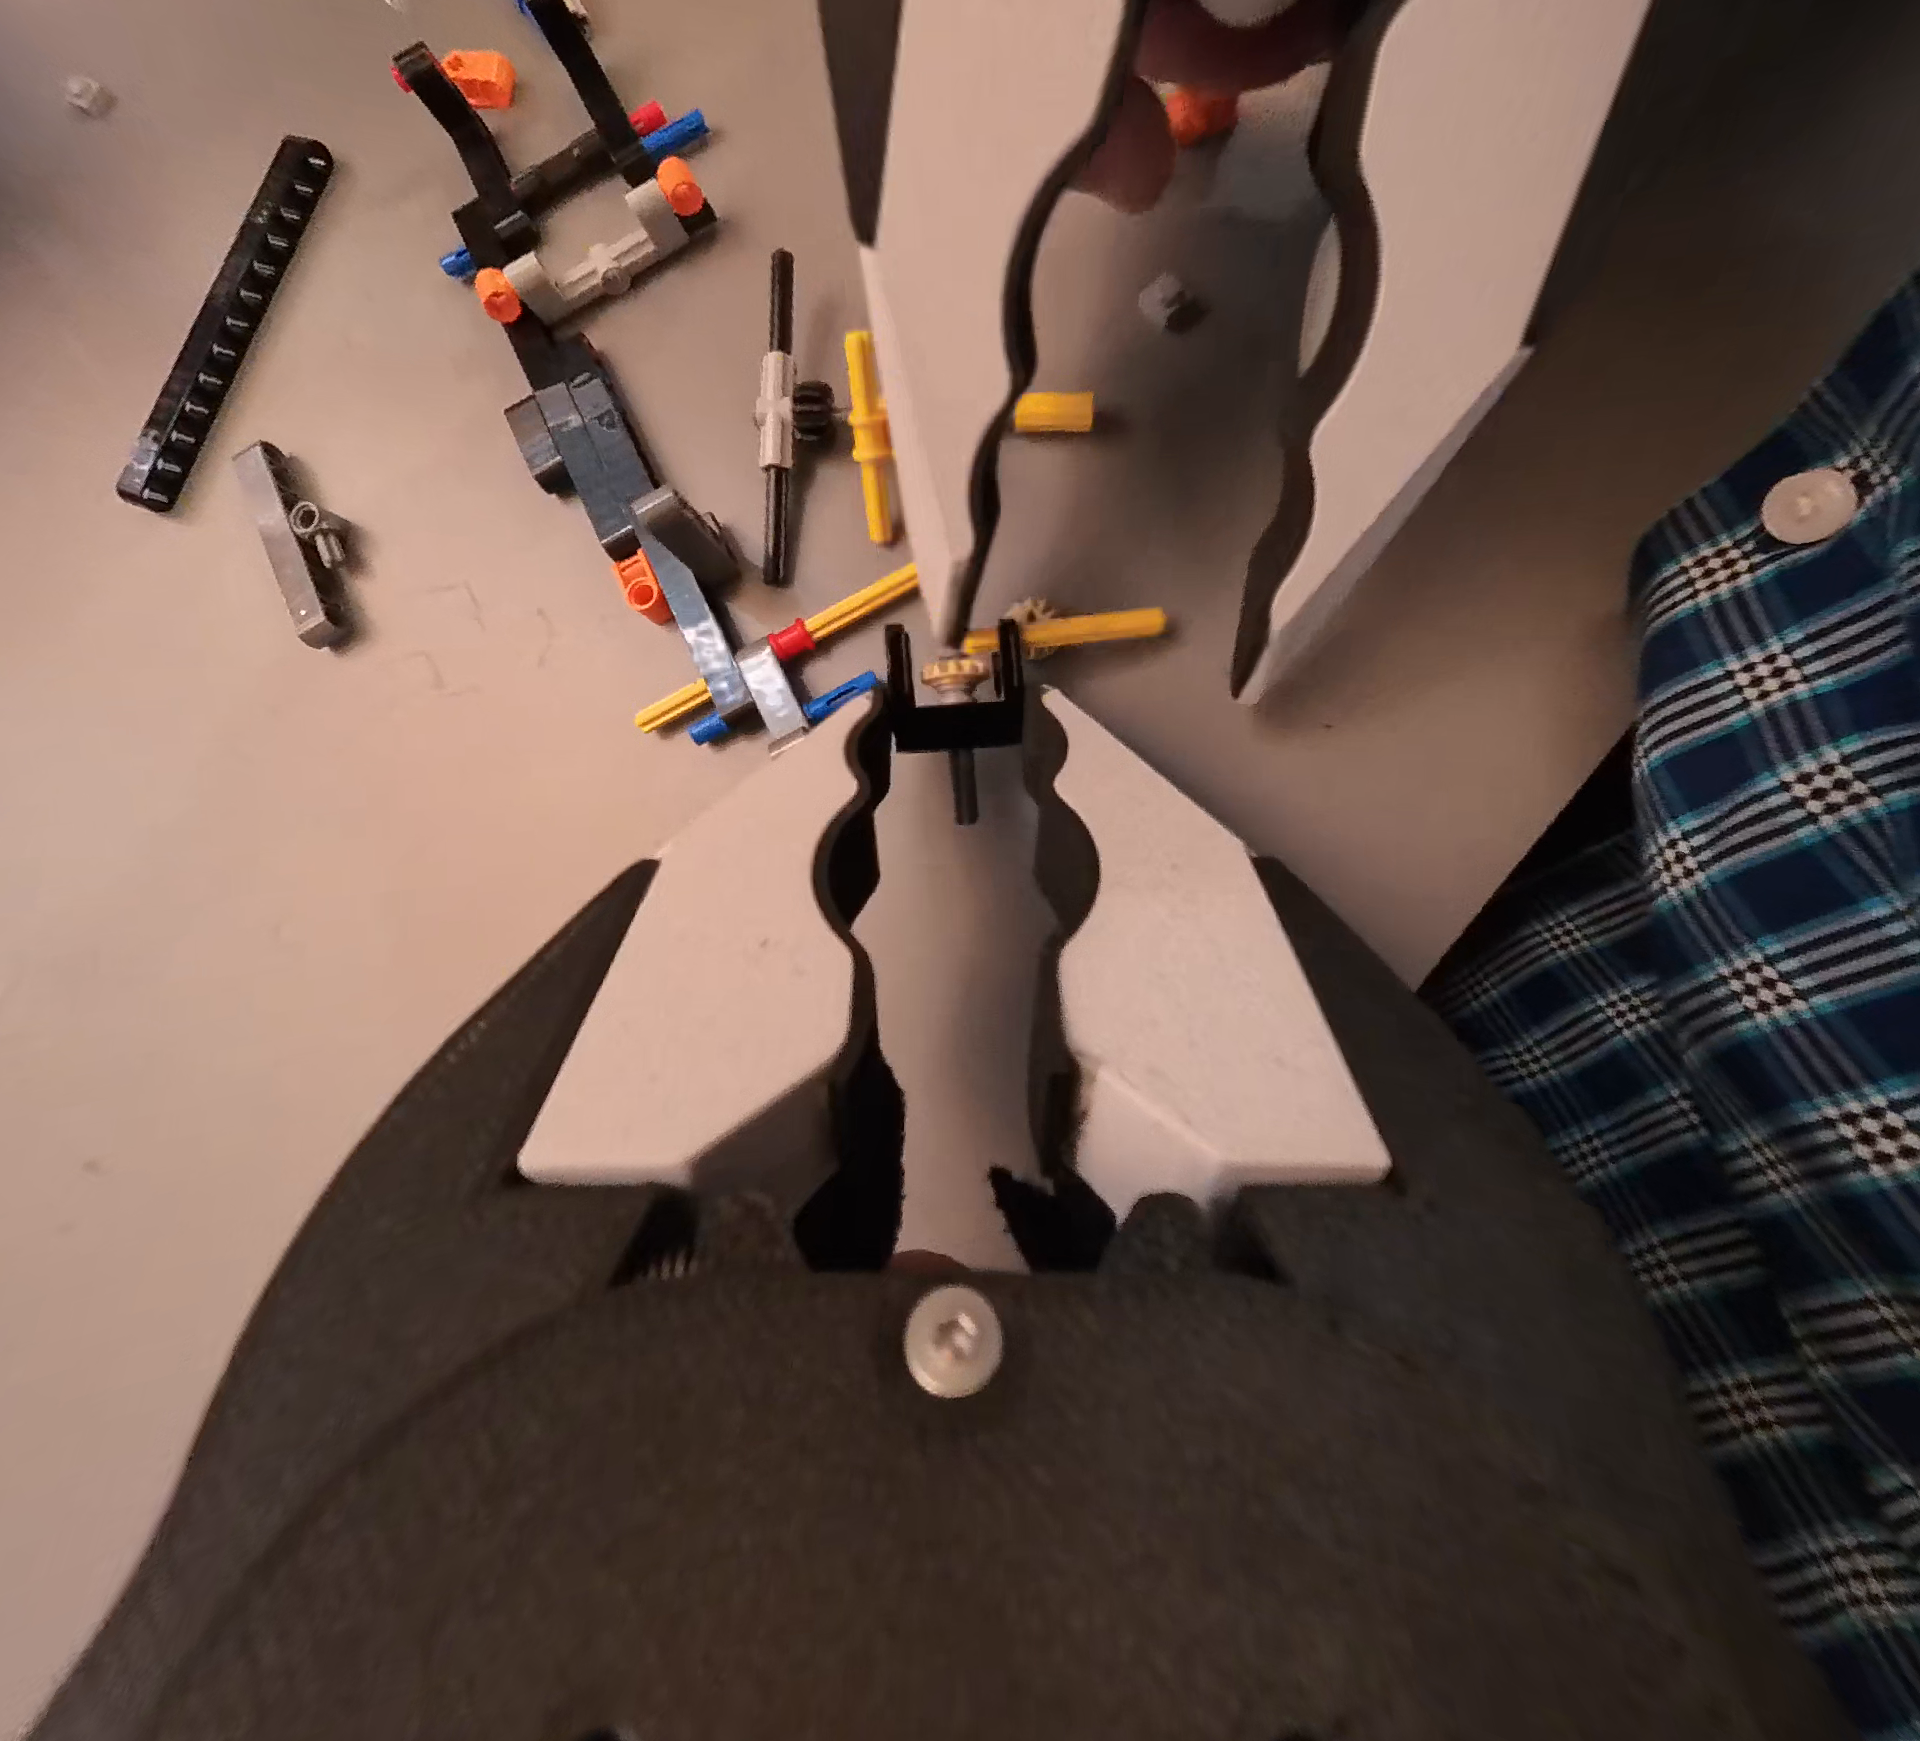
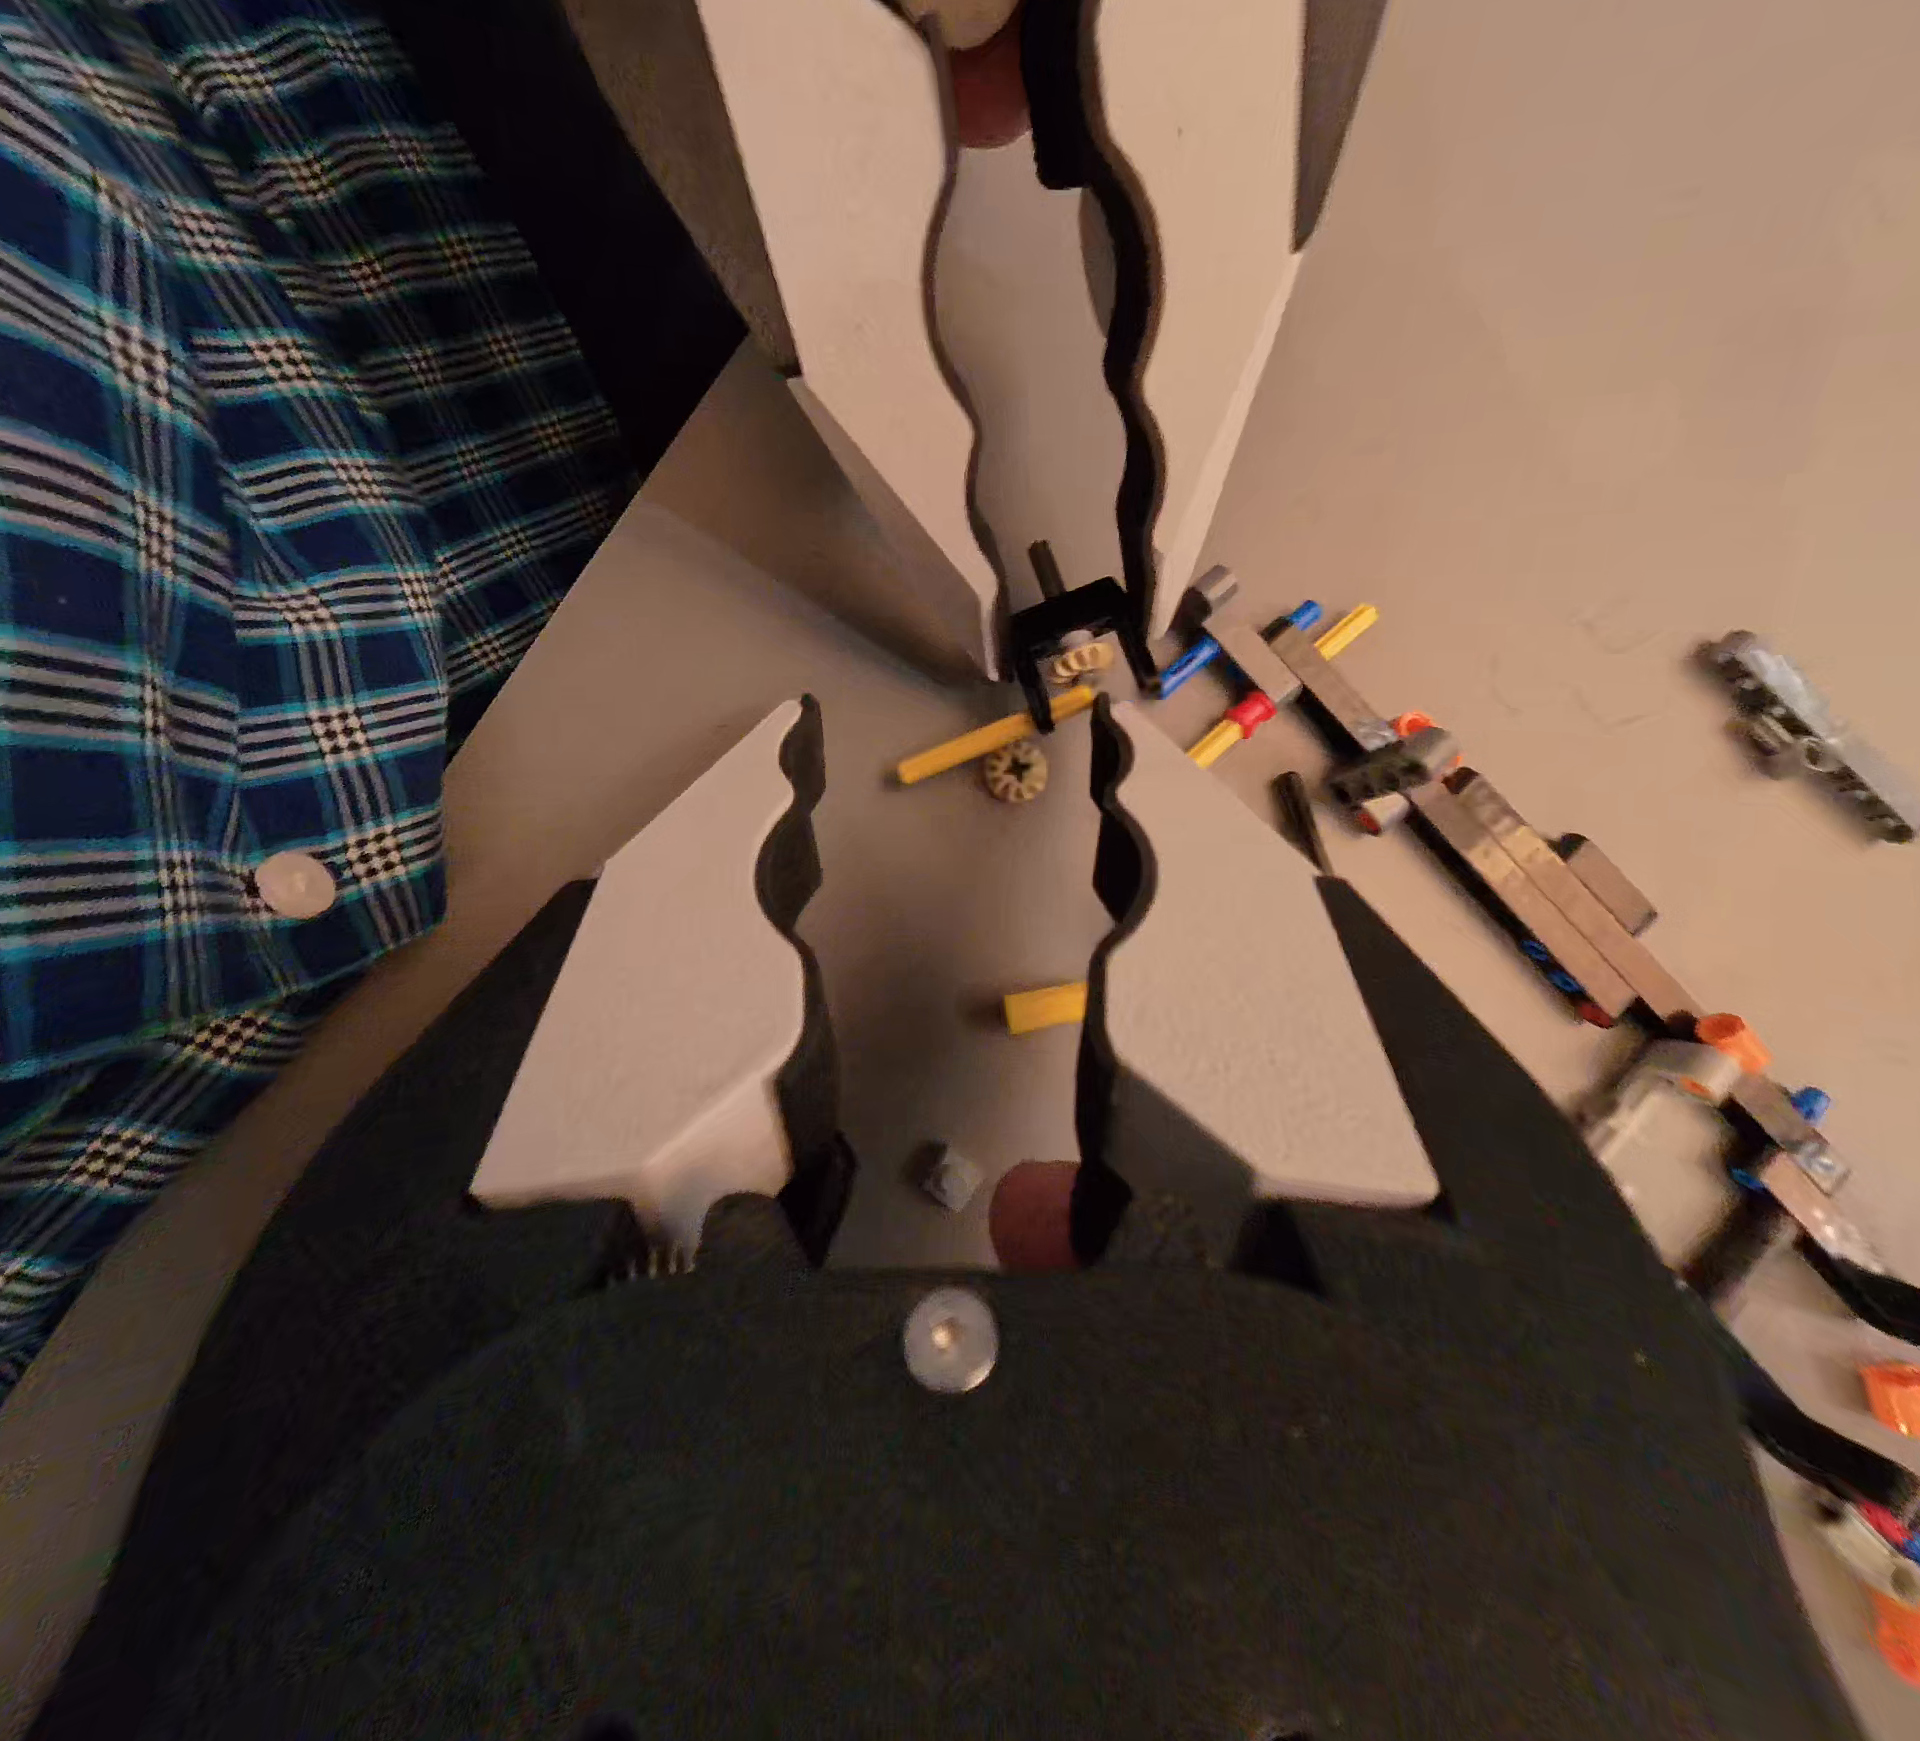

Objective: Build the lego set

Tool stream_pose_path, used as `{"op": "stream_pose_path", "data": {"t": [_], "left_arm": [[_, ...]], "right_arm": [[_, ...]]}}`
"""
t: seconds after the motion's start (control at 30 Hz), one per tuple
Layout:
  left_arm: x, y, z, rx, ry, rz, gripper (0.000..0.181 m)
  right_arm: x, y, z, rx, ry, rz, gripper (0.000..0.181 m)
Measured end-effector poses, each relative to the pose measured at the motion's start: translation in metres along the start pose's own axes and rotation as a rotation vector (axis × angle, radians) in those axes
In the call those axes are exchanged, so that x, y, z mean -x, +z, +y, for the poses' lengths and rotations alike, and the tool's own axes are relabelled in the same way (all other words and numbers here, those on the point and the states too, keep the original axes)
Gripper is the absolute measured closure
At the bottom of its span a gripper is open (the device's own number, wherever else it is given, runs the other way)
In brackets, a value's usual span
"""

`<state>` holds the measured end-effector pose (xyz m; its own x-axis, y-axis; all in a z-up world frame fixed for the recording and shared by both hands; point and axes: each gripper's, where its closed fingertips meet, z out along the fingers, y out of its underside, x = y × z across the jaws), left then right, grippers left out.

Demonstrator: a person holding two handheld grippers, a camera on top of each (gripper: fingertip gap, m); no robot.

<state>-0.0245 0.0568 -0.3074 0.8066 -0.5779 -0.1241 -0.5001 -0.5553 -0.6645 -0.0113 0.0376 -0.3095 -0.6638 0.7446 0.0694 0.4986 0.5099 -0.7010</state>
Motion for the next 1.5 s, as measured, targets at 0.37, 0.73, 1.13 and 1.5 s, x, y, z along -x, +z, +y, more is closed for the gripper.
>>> {"op": "stream_pose_path", "data": {"t": [0.37,0.73,1.13,1.5], "left_arm": [[-0.008,-0.004,0.016,0.054,-0.053,0.074,0.159],[-0.009,-0.002,0.022,0.045,-0.081,0.114,0.159],[0.01,-0.024,0.001,-0.126,-0.245,0.125,0.154],[0.008,-0.035,-0.033,-0.341,-0.54,0.333,0.178]], "right_arm": [[-0.015,-0.009,0.006,0.007,0.116,0.015,0.16],[-0.019,0.002,0.016,0.072,0.156,0.01,0.172],[-0.026,-0.018,-0.008,-0.045,-0.03,0.155,0.172],[-0.023,-0.035,-0.036,-0.123,-0.229,0.276,0.172]]}}
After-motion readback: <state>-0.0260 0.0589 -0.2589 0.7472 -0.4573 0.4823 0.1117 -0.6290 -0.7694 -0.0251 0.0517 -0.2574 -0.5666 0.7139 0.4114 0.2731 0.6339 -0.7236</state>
